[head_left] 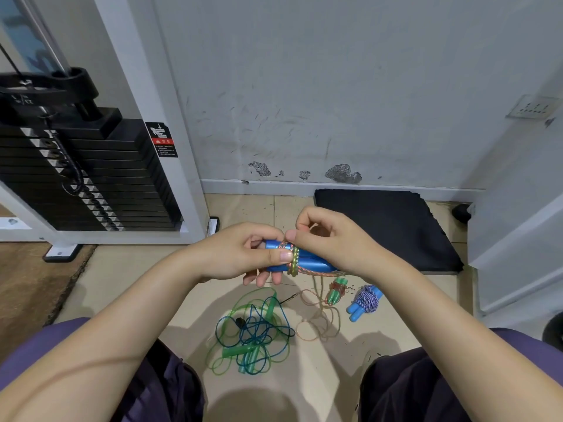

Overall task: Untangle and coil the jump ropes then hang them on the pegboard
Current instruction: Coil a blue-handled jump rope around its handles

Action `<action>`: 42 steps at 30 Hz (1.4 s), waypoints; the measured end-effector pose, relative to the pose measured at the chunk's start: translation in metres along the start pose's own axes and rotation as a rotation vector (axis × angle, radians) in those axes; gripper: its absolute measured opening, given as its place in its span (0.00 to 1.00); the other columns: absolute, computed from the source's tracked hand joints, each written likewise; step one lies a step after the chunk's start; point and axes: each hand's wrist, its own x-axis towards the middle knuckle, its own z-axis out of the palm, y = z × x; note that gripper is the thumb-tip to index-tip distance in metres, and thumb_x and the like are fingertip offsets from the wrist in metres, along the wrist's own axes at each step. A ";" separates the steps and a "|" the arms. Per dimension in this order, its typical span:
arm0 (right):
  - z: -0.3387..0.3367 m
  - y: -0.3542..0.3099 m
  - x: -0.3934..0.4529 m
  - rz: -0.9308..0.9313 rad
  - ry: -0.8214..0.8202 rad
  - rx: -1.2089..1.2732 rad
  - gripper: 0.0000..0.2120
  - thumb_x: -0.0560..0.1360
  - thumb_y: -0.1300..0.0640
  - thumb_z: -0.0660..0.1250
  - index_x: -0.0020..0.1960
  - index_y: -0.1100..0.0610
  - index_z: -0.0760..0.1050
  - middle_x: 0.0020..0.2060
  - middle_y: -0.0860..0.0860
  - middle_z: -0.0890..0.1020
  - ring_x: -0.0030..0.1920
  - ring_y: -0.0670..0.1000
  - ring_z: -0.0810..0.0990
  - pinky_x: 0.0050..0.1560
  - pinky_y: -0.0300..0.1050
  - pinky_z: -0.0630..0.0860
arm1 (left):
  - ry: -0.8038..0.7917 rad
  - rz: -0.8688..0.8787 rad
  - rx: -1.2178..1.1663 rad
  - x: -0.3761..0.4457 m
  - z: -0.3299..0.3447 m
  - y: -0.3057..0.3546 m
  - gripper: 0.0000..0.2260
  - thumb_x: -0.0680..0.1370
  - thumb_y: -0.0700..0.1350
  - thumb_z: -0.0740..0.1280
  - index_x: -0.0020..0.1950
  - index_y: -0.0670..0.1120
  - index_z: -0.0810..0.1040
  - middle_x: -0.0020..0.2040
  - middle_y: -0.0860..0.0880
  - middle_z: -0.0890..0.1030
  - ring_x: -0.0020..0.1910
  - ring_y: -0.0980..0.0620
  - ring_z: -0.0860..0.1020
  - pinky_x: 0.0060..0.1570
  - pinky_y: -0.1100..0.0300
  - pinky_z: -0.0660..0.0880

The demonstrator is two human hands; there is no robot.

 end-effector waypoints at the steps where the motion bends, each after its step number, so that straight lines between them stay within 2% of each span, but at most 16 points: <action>1: 0.000 -0.001 0.000 0.022 -0.012 0.011 0.15 0.77 0.51 0.69 0.43 0.62 0.72 0.30 0.44 0.72 0.31 0.40 0.68 0.35 0.34 0.66 | 0.012 0.004 -0.013 0.000 0.001 0.000 0.15 0.79 0.48 0.67 0.53 0.36 0.77 0.38 0.42 0.83 0.30 0.50 0.76 0.27 0.60 0.71; 4: -0.001 -0.003 -0.001 0.089 -0.029 0.101 0.15 0.77 0.50 0.69 0.46 0.62 0.72 0.33 0.47 0.76 0.33 0.42 0.73 0.36 0.35 0.70 | 0.070 0.032 -0.057 0.002 0.000 0.000 0.09 0.79 0.47 0.67 0.49 0.40 0.78 0.38 0.42 0.82 0.31 0.50 0.76 0.27 0.61 0.70; 6: -0.004 -0.002 -0.002 0.135 -0.062 0.280 0.14 0.76 0.52 0.70 0.49 0.62 0.71 0.39 0.53 0.81 0.37 0.48 0.80 0.39 0.38 0.76 | 0.135 0.046 -0.092 0.004 -0.002 -0.001 0.10 0.78 0.50 0.67 0.48 0.43 0.79 0.38 0.42 0.82 0.30 0.50 0.75 0.26 0.62 0.68; 8: -0.006 0.000 -0.002 0.157 -0.077 0.379 0.13 0.74 0.52 0.72 0.50 0.59 0.72 0.46 0.59 0.82 0.40 0.54 0.81 0.44 0.44 0.79 | 0.207 0.048 -0.123 0.005 -0.003 -0.001 0.13 0.77 0.51 0.67 0.50 0.42 0.79 0.38 0.42 0.82 0.29 0.51 0.74 0.24 0.63 0.66; 11: -0.003 0.005 0.000 0.176 -0.071 0.565 0.16 0.70 0.56 0.74 0.53 0.58 0.73 0.45 0.57 0.81 0.40 0.55 0.79 0.46 0.48 0.79 | 0.284 0.069 -0.174 0.007 0.001 -0.001 0.15 0.78 0.50 0.68 0.55 0.39 0.78 0.37 0.42 0.82 0.28 0.52 0.74 0.23 0.65 0.65; 13: 0.000 0.008 0.001 0.150 -0.088 0.702 0.18 0.70 0.60 0.72 0.59 0.59 0.72 0.45 0.57 0.80 0.38 0.53 0.77 0.44 0.46 0.77 | 0.364 0.089 -0.225 0.009 0.004 0.000 0.13 0.78 0.48 0.66 0.54 0.38 0.78 0.36 0.42 0.81 0.26 0.52 0.73 0.22 0.65 0.66; 17: 0.008 0.010 0.001 0.141 -0.087 0.663 0.23 0.76 0.68 0.69 0.68 0.56 0.69 0.38 0.55 0.77 0.32 0.51 0.72 0.36 0.41 0.74 | 0.548 0.105 -0.303 0.014 0.005 -0.001 0.13 0.79 0.47 0.65 0.56 0.38 0.79 0.37 0.43 0.82 0.26 0.51 0.74 0.23 0.64 0.68; 19: 0.015 0.009 0.000 0.135 -0.061 0.537 0.17 0.79 0.67 0.64 0.66 0.59 0.70 0.33 0.54 0.76 0.27 0.49 0.69 0.30 0.40 0.70 | 0.624 0.104 -0.331 0.015 0.006 -0.001 0.12 0.80 0.46 0.65 0.56 0.38 0.79 0.37 0.43 0.82 0.26 0.51 0.75 0.23 0.64 0.69; 21: 0.021 0.007 -0.003 0.136 -0.045 0.410 0.06 0.81 0.63 0.62 0.58 0.62 0.73 0.28 0.52 0.74 0.24 0.48 0.66 0.27 0.40 0.66 | 0.717 0.085 -0.347 0.015 0.004 -0.001 0.11 0.80 0.45 0.66 0.55 0.39 0.79 0.37 0.43 0.83 0.26 0.52 0.75 0.24 0.64 0.70; 22: 0.023 0.005 -0.005 0.145 -0.041 0.356 0.05 0.82 0.60 0.61 0.53 0.61 0.74 0.26 0.51 0.73 0.23 0.47 0.65 0.26 0.39 0.64 | 0.762 0.066 -0.343 0.015 0.001 -0.002 0.11 0.80 0.46 0.67 0.55 0.39 0.79 0.37 0.43 0.83 0.26 0.52 0.76 0.24 0.63 0.71; 25: 0.024 -0.005 -0.008 0.102 0.023 0.185 0.12 0.81 0.55 0.63 0.42 0.61 0.71 0.24 0.53 0.72 0.22 0.44 0.64 0.26 0.35 0.63 | 0.833 -0.004 -0.293 0.015 -0.007 -0.006 0.11 0.79 0.45 0.69 0.55 0.38 0.80 0.36 0.42 0.82 0.25 0.52 0.75 0.23 0.62 0.71; 28: 0.017 -0.007 -0.007 -0.056 0.121 -0.016 0.15 0.78 0.55 0.68 0.37 0.61 0.70 0.26 0.49 0.68 0.27 0.43 0.64 0.31 0.38 0.62 | 0.727 -0.074 -0.156 0.016 -0.004 -0.007 0.08 0.78 0.42 0.70 0.53 0.39 0.81 0.35 0.43 0.81 0.23 0.53 0.75 0.21 0.64 0.70; 30: 0.009 -0.003 -0.005 -0.118 0.184 -0.165 0.14 0.77 0.54 0.70 0.36 0.58 0.72 0.26 0.45 0.68 0.29 0.44 0.65 0.31 0.39 0.62 | 0.555 -0.123 -0.059 0.015 0.001 -0.007 0.06 0.77 0.42 0.71 0.51 0.41 0.81 0.36 0.42 0.81 0.23 0.54 0.76 0.22 0.65 0.71; 34: -0.002 0.004 -0.001 -0.199 0.286 -0.329 0.12 0.73 0.52 0.74 0.36 0.56 0.77 0.31 0.46 0.75 0.34 0.46 0.72 0.35 0.41 0.68 | 0.244 -0.103 0.022 0.010 0.004 -0.003 0.05 0.75 0.41 0.73 0.46 0.42 0.79 0.35 0.44 0.81 0.28 0.51 0.77 0.28 0.60 0.75; 38: -0.002 0.008 0.000 -0.169 0.328 -0.190 0.11 0.76 0.54 0.70 0.38 0.56 0.74 0.32 0.46 0.73 0.34 0.44 0.70 0.36 0.37 0.66 | 0.188 0.013 -0.083 0.008 0.004 0.003 0.06 0.75 0.39 0.71 0.45 0.40 0.75 0.35 0.42 0.80 0.30 0.49 0.76 0.29 0.59 0.74; 42: 0.002 0.008 -0.004 -0.124 0.284 -0.185 0.13 0.79 0.50 0.66 0.39 0.55 0.69 0.28 0.48 0.72 0.30 0.44 0.68 0.33 0.45 0.67 | 0.132 0.031 -0.167 0.006 0.006 0.003 0.07 0.76 0.41 0.69 0.47 0.38 0.74 0.38 0.40 0.80 0.31 0.48 0.77 0.31 0.59 0.75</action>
